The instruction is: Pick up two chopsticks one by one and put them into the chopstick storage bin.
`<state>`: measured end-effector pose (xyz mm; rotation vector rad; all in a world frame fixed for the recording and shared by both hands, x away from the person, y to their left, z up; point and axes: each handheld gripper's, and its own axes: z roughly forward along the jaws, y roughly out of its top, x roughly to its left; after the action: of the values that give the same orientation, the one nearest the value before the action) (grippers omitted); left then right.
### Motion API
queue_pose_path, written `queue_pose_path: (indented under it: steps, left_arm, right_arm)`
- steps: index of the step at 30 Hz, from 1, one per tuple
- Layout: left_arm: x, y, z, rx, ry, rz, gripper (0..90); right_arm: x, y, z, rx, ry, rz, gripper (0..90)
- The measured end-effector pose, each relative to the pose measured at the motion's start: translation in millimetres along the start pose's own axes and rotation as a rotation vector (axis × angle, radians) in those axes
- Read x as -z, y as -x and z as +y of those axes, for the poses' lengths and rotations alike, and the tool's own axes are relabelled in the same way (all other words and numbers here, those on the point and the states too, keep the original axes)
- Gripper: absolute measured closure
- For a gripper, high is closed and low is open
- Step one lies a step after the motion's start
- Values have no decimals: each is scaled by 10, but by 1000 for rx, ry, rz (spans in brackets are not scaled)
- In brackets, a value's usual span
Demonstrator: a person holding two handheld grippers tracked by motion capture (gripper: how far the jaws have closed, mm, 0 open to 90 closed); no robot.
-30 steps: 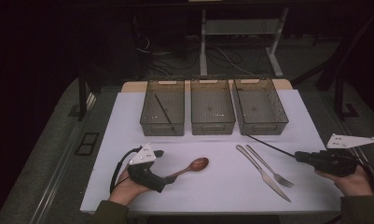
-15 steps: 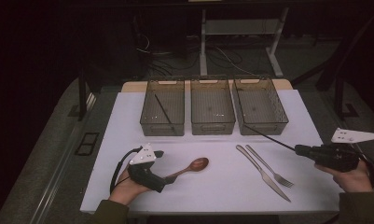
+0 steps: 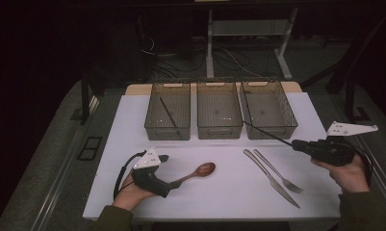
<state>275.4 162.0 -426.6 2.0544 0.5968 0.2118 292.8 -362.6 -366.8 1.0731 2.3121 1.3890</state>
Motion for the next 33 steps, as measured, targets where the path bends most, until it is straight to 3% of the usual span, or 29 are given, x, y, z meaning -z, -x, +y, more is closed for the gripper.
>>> queue_pose_path:
  steps: [19,33]
  left_arm:
    - [13,16,11,-4,11,3,0]
    - [9,27,16,-2,23,3,0]
  right_arm:
    - [-501,-288,410,33,0,22,859]
    - [-1020,-585,781,56,-35,13,859]
